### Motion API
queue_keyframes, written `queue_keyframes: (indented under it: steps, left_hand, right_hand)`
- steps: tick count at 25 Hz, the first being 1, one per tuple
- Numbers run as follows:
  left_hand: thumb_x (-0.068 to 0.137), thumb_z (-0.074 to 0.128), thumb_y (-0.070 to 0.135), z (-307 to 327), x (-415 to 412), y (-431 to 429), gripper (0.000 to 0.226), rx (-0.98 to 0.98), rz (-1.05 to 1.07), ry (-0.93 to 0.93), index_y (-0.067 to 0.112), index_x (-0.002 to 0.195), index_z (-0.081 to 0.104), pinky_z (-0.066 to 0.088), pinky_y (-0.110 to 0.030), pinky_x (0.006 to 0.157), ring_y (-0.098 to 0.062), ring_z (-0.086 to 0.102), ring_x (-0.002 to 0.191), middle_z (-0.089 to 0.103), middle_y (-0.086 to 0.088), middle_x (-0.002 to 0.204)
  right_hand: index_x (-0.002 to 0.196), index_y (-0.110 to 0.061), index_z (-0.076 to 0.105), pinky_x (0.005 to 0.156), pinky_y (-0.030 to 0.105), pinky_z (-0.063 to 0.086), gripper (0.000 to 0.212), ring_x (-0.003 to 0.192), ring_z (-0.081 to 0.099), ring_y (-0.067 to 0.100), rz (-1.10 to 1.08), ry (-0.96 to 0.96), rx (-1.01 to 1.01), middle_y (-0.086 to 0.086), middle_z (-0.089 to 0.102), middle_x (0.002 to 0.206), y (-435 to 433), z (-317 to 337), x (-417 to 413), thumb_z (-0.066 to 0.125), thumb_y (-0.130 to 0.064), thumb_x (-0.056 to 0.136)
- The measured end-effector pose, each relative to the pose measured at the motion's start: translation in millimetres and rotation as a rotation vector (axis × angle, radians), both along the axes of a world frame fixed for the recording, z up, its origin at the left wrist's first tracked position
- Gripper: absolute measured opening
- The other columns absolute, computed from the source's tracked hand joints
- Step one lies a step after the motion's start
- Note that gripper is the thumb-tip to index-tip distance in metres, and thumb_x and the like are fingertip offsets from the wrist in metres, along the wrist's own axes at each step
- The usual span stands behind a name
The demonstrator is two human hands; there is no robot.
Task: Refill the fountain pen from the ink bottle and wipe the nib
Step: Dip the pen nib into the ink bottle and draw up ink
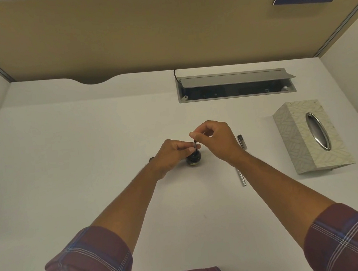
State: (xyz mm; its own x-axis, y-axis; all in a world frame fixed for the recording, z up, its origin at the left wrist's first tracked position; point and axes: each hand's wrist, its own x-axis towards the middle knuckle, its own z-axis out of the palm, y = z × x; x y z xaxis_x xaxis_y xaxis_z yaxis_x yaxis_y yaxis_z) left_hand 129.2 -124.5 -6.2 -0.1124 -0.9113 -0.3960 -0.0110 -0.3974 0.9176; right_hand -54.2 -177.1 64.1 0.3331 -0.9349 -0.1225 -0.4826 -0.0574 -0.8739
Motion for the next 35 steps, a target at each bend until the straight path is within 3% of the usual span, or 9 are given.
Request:
queue_keyframes:
  steps: [4,8,12,17,22,25,29,31,35]
  left_hand:
    - [0.101,0.071,0.013,1.4,-1.2,0.9,0.02,0.002,0.015,0.021,0.019,0.116,0.083,0.05,-0.02,0.102,-0.001,0.073,0.115,0.084,0.014,0.112]
    - [0.102,0.071,0.013,1.2,-0.5,0.0,0.021,-0.004,0.015,0.0,0.015,0.119,0.082,0.05,-0.016,0.098,0.002,0.074,0.112,0.083,0.014,0.112]
    - [0.102,0.07,0.014,1.3,-1.1,0.2,0.021,-0.013,0.009,-0.028,0.014,0.12,0.083,0.05,-0.013,0.095,-0.001,0.073,0.113,0.083,0.012,0.114]
    - [0.102,0.07,0.013,0.8,-1.0,0.7,0.022,-0.008,0.009,-0.003,0.014,0.121,0.082,0.051,-0.017,0.1,-0.003,0.073,0.116,0.083,0.011,0.114]
    - [0.102,0.071,0.014,0.0,-1.2,0.7,0.021,-0.003,0.014,0.003,0.016,0.12,0.082,0.05,-0.024,0.107,-0.006,0.072,0.12,0.083,0.01,0.117]
    - [0.102,0.071,0.014,0.9,-1.9,0.9,0.021,-0.001,0.007,-0.021,0.016,0.119,0.083,0.049,-0.018,0.1,-0.002,0.072,0.117,0.083,0.011,0.116]
    - [0.102,0.07,0.015,1.9,-1.5,0.9,0.022,0.005,0.0,-0.021,0.015,0.12,0.082,0.049,-0.018,0.098,-0.004,0.072,0.119,0.083,0.009,0.118]
    - [0.102,0.07,0.015,1.9,-1.3,1.1,0.022,0.007,0.001,-0.014,0.015,0.122,0.082,0.048,-0.019,0.099,-0.004,0.072,0.121,0.082,0.009,0.119]
    - [0.102,0.071,0.014,1.5,-1.8,1.4,0.022,0.009,0.008,-0.011,0.016,0.121,0.082,0.049,-0.026,0.108,-0.005,0.072,0.121,0.083,0.009,0.119]
  right_hand:
    - [0.11,-0.013,0.079,0.074,0.004,0.049,0.017,0.078,0.068,-0.008,0.077,0.032,0.015,-0.003,0.078,0.101,2.9,-2.9,-3.3,0.066,-0.018,0.099]
    - [0.099,-0.01,0.08,0.079,0.017,0.053,0.012,0.081,0.072,0.008,0.054,0.015,0.004,0.002,0.08,0.095,3.5,-3.4,-1.9,0.072,-0.017,0.095]
    - [0.089,-0.01,0.078,0.068,0.009,0.051,0.014,0.068,0.067,-0.004,-0.002,0.021,0.006,0.001,0.079,0.085,0.3,-4.3,-1.0,0.081,-0.024,0.088]
    - [0.111,-0.014,0.079,0.08,0.015,0.051,0.019,0.078,0.068,-0.009,0.063,0.024,0.028,-0.005,0.078,0.1,3.9,-4.3,-4.2,0.071,-0.024,0.097]
    - [0.098,-0.012,0.081,0.082,0.023,0.054,0.012,0.08,0.072,0.006,0.034,0.017,0.002,-0.002,0.079,0.097,4.2,-5.6,-3.1,0.075,-0.021,0.093]
    - [0.088,-0.009,0.078,0.072,0.014,0.053,0.014,0.071,0.07,0.002,-0.007,0.017,-0.004,-0.002,0.078,0.088,1.8,-5.4,-2.3,0.081,-0.023,0.088]
    - [0.111,-0.013,0.078,0.073,0.004,0.049,0.019,0.078,0.068,-0.009,0.035,0.011,0.005,-0.002,0.079,0.104,2.6,-3.0,-4.0,0.071,-0.023,0.097]
    - [0.115,-0.015,0.078,0.081,0.008,0.05,0.021,0.087,0.069,-0.006,0.071,0.03,0.008,-0.003,0.078,0.109,4.6,-3.7,-5.3,0.066,-0.021,0.099]
    - [0.098,-0.013,0.08,0.087,0.03,0.055,0.012,0.088,0.072,0.01,0.039,0.025,-0.006,-0.002,0.079,0.1,4.5,-5.0,-3.7,0.073,-0.022,0.094]
